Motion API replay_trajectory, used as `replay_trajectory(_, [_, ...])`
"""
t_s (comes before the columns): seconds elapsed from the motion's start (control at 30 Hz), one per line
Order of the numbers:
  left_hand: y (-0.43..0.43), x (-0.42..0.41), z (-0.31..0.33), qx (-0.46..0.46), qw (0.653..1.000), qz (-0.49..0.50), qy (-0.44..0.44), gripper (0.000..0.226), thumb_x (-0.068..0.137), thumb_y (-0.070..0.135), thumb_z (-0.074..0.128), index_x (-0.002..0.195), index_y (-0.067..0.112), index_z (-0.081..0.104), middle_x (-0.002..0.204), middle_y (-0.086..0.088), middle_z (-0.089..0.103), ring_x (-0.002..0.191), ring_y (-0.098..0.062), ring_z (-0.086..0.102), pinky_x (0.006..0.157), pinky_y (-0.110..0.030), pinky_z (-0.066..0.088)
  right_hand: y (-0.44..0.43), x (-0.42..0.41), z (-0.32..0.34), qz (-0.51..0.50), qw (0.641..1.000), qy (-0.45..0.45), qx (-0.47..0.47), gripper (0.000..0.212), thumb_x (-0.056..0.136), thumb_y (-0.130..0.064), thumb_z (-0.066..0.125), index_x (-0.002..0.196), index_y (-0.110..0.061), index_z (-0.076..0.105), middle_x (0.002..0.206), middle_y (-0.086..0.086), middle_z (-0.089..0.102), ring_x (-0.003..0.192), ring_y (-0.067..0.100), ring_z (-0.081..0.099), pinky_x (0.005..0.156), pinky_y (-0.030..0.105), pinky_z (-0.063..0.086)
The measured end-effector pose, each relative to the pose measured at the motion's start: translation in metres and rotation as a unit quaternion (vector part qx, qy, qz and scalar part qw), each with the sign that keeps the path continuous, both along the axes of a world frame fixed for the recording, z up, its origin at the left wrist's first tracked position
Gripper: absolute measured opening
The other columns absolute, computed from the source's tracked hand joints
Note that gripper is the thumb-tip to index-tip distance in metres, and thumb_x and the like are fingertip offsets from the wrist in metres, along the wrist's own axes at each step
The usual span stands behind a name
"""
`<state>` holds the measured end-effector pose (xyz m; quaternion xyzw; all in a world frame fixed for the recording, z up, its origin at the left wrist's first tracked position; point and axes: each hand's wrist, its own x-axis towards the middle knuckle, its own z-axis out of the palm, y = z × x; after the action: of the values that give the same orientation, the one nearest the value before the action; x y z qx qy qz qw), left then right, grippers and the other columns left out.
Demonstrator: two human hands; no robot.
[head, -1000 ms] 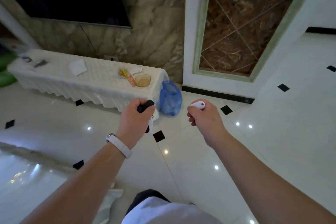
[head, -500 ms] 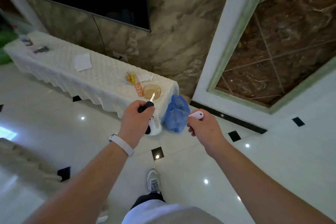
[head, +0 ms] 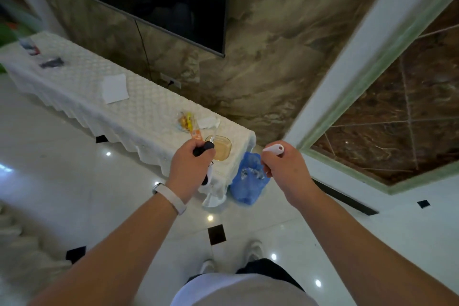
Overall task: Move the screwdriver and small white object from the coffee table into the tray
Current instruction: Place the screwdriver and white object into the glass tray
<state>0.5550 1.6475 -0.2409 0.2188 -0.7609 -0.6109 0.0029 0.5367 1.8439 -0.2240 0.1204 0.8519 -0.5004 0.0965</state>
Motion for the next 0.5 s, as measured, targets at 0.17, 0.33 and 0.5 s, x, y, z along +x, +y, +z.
replay_trajectory(0.17, [-0.003, -0.047, -0.014, -0.008, 1.0, 0.018, -0.021, 0.01, 0.085, 0.019, 0.066, 0.092, 0.012, 0.064, 0.082, -0.002, 0.064, 0.07, -0.013, 0.056, 0.06, -0.024, 0.046, -0.002, -0.057, -0.017, -0.005, 0.998, -0.038, -0.048, 0.01, 0.088, -0.015, 0.059, 0.095, -0.009, 0.064, 0.077, 0.01, 0.064, 0.066, 0.019, 0.06, 0.066, 0.033, 0.049])
replay_trajectory(0.33, [0.001, -0.1, -0.031, -0.023, 0.997, 0.052, -0.059, 0.01, 0.085, 0.02, 0.066, 0.089, 0.011, 0.063, 0.08, -0.003, 0.063, 0.069, -0.016, 0.056, 0.058, -0.026, 0.042, -0.001, -0.129, -0.043, -0.002, 0.996, -0.063, -0.059, 0.013, 0.089, -0.018, 0.059, 0.097, -0.011, 0.066, 0.074, 0.006, 0.065, 0.063, 0.017, 0.061, 0.058, 0.027, 0.047])
replay_trajectory(0.5, [0.009, -0.153, -0.048, -0.054, 0.993, 0.06, -0.087, 0.013, 0.085, 0.02, 0.065, 0.085, 0.007, 0.061, 0.074, -0.004, 0.059, 0.062, -0.013, 0.053, 0.05, -0.018, 0.042, 0.001, -0.198, -0.067, 0.036, 0.994, -0.091, -0.053, 0.009, 0.088, -0.018, 0.059, 0.092, -0.013, 0.065, 0.076, 0.003, 0.066, 0.061, 0.013, 0.06, 0.061, 0.028, 0.047])
